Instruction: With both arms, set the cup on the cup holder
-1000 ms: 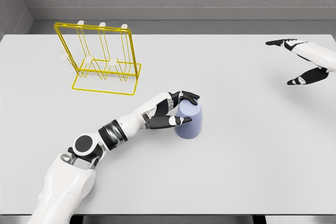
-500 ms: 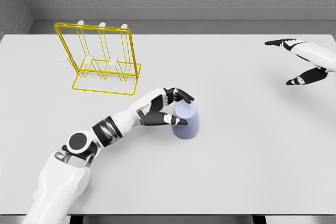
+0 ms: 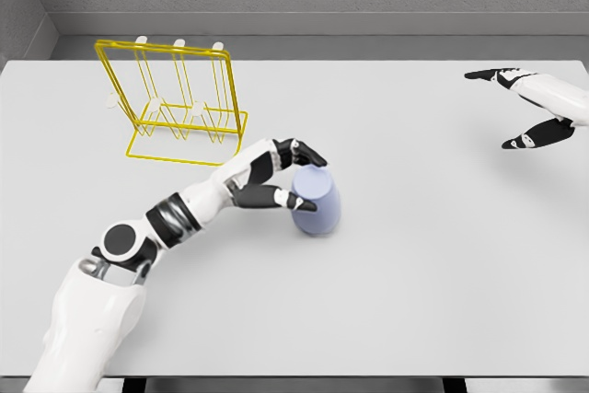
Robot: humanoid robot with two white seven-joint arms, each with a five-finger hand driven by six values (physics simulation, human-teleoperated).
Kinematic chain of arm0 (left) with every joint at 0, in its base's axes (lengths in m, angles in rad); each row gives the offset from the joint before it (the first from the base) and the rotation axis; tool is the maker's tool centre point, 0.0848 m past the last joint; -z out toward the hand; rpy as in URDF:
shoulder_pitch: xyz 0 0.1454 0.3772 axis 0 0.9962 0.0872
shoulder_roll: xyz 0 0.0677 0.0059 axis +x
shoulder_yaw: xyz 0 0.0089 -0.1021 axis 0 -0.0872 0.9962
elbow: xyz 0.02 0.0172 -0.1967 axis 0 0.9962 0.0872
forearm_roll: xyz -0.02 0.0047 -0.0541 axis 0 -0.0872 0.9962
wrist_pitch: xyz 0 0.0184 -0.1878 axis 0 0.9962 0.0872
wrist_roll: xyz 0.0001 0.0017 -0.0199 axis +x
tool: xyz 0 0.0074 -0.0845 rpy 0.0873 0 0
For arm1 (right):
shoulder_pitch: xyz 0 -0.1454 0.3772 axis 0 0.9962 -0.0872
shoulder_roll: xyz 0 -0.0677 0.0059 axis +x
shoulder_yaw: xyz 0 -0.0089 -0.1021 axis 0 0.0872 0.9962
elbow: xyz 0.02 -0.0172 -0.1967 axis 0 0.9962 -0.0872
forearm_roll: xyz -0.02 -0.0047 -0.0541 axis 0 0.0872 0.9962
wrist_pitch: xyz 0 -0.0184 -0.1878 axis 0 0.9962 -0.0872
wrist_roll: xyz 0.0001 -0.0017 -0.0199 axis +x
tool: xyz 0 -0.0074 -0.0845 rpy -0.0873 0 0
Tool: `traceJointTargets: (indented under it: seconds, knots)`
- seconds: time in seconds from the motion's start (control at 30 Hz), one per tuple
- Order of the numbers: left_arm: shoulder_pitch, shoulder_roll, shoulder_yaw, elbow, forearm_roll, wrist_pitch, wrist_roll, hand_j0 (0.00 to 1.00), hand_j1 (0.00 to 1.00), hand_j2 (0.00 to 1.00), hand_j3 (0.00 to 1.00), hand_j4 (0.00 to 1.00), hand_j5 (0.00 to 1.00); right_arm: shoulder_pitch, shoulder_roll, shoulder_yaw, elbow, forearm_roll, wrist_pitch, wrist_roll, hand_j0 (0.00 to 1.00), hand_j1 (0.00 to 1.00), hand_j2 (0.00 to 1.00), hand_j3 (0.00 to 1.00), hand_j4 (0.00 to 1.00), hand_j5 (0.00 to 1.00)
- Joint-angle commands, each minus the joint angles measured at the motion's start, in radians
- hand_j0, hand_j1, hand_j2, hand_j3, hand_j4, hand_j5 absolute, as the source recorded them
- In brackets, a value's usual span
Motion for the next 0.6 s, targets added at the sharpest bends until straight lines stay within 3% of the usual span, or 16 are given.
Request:
traceJointTargets:
  seconds: [0.0,0.33,0.57]
  knots:
    - [0.0,0.028,0.011,-0.024,0.036,0.001,0.0,0.46,0.46,0.46,0.46,0.46,0.46,0.0,-0.002,-0.007,0.0,-0.007,0.001,0.0,1.0,1.0,1.0,1.0,1.0,1.0]
    - [0.003,0.148,0.063,-0.111,0.189,-0.002,0.0,0.45,0.45,0.45,0.45,0.45,0.45,0.0,0.0,-0.007,0.0,-0.007,0.001,0.0,1.0,1.0,1.0,1.0,1.0,1.0]
    - [0.003,0.161,0.066,-0.131,0.205,-0.002,0.0,0.44,0.44,0.44,0.44,0.44,0.44,0.0,0.0,-0.007,0.0,-0.007,0.001,0.0,1.0,1.0,1.0,1.0,1.0,1.0]
